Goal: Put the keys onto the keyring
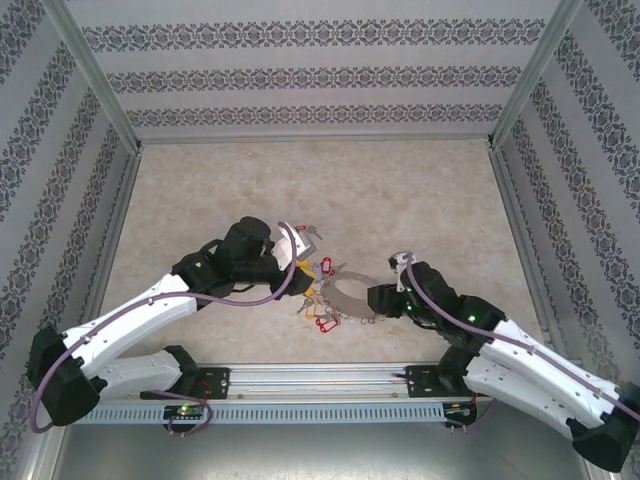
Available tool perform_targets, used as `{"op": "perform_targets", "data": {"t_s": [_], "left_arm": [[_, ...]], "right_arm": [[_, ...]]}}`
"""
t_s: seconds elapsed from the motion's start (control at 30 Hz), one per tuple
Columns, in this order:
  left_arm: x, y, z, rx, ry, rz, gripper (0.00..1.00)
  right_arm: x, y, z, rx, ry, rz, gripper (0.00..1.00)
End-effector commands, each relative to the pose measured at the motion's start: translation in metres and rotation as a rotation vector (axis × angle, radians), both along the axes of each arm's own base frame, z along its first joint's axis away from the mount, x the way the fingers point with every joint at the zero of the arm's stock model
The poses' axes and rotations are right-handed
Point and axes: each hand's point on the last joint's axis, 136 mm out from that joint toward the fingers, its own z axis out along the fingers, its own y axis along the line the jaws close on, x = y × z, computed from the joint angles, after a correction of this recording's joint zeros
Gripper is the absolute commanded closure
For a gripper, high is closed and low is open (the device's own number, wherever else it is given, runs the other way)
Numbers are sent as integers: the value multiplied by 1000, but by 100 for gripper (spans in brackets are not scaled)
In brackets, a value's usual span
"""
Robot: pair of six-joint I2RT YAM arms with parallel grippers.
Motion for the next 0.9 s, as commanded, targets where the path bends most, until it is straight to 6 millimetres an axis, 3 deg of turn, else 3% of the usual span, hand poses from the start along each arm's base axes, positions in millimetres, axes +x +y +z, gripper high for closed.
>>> {"op": "perform_targets", "data": {"t_s": [0.0,0.23,0.67,0.87], "left_arm": [[7,1,6,-16,-1,33,64],[8,4,19,-50,-25,66,64],[11,10,21,-24,-26,103,64],[10,11,26,-31,-32,99,63]], "right_arm": [[-24,8,-32,42,225,-33,56],[-35,14,-65,104,345,-116,56],[-31,27,-81,86,375,-132,59],[-31,19,-88,23,382,-162,62]]}}
